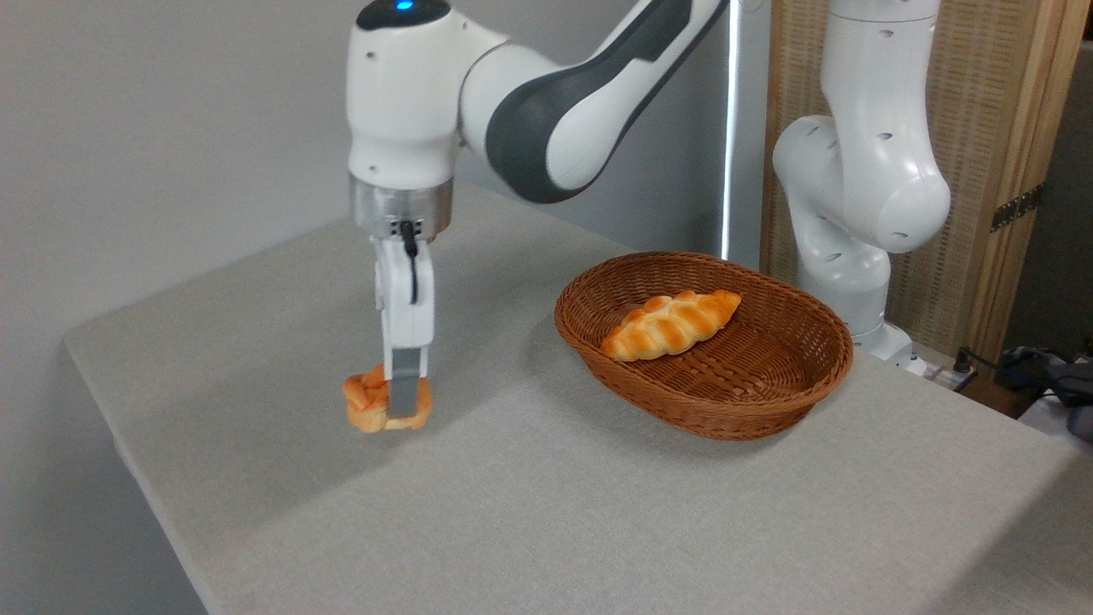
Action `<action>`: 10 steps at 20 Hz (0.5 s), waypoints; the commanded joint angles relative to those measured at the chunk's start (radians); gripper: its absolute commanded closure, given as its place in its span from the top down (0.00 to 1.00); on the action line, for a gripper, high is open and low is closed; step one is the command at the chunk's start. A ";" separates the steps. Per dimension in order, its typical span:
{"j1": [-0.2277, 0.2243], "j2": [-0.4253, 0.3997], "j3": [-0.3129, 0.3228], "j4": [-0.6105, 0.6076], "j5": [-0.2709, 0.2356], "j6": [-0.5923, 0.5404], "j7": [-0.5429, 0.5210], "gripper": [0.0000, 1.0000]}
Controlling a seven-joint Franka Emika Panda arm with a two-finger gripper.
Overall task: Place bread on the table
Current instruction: 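Carry the bun out of the basket and lower it onto the table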
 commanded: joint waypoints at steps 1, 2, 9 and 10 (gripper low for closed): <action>-0.001 0.086 -0.005 0.083 -0.019 0.008 -0.017 0.81; -0.001 0.097 -0.010 0.086 -0.017 0.009 -0.018 0.84; -0.001 0.108 -0.016 0.092 -0.014 0.032 -0.018 1.00; -0.001 0.108 -0.022 0.094 -0.014 0.031 -0.018 1.00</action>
